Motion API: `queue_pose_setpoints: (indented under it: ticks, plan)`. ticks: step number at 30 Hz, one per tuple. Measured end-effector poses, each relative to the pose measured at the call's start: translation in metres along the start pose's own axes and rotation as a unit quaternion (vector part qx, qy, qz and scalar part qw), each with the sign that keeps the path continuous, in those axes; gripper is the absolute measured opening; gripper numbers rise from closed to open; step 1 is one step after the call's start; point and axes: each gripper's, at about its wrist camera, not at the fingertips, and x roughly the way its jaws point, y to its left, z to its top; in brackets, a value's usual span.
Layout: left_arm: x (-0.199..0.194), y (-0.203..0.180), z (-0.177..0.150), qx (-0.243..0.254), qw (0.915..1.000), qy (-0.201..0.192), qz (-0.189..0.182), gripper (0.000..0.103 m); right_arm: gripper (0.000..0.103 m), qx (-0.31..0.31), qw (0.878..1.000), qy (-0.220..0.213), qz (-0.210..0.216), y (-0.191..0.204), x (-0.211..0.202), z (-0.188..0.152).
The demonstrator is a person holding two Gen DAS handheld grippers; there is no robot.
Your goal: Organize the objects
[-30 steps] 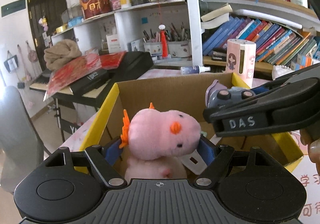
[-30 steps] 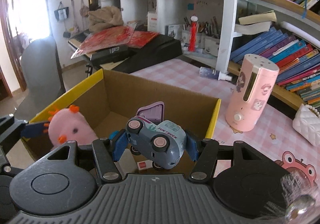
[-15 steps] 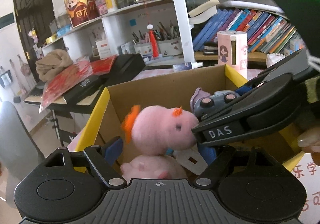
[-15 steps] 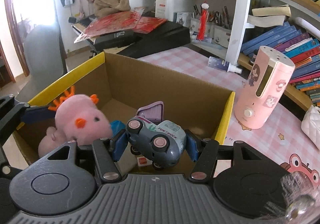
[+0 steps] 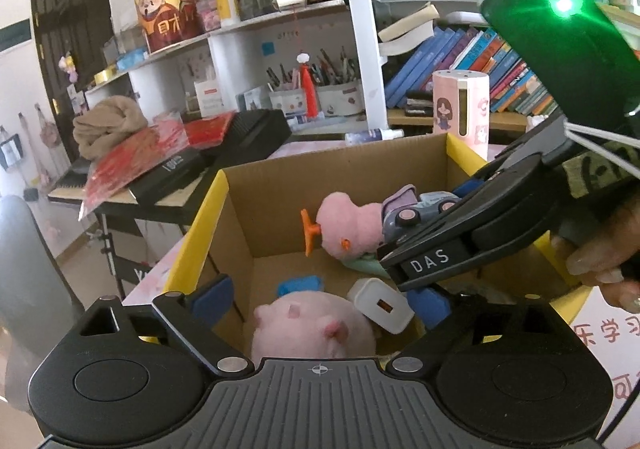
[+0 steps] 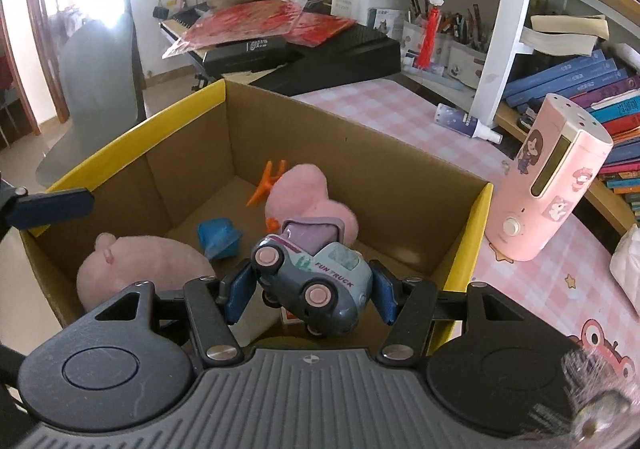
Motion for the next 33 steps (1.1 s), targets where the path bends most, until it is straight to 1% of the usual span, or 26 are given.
queue_pose_setpoints:
  ticks: [6,8,9,12,14,23,27,29,33]
  plan:
    - [-0.007,0.0,-0.003,0.0,1.0,-0.006,-0.004,0.095,0.057,-0.015,1.0,0.015,-0.009,0.004,0.004,0.002]
    - [-0.01,0.003,-0.003,-0.004,0.9999,-0.01,-0.005,0.096,0.059,-0.009,1.0,0.011,-0.01,0.003,0.002,0.001]
    - [-0.013,0.004,-0.003,-0.006,0.9999,-0.013,-0.005,0.096,0.062,-0.005,1.0,0.009,-0.01,0.003,0.002,0.001]
    - [-0.023,0.007,-0.004,-0.013,0.9996,-0.024,-0.006,0.096,0.063,0.021,1.0,0.002,-0.011,0.001,-0.006,0.0]
    - [-0.03,0.011,-0.005,-0.021,0.9993,-0.031,-0.009,0.097,0.064,0.029,0.999,-0.009,-0.013,0.004,-0.015,-0.002]
    - [-0.063,0.022,-0.009,-0.041,0.9975,-0.051,-0.027,0.099,0.074,0.047,0.994,-0.081,-0.053,0.03,-0.078,-0.016]
    - [-0.078,0.026,-0.015,-0.046,0.997,-0.05,-0.037,0.099,0.078,0.071,0.988,-0.11,-0.079,0.037,-0.106,-0.027]
    - [-0.087,0.028,-0.019,-0.047,0.9968,-0.051,-0.04,0.099,0.078,0.086,0.984,-0.122,-0.094,0.04,-0.12,-0.034]
    - [-0.102,0.031,-0.028,-0.046,0.9965,-0.051,-0.047,0.1,0.079,0.115,0.976,-0.135,-0.123,0.048,-0.142,-0.051]
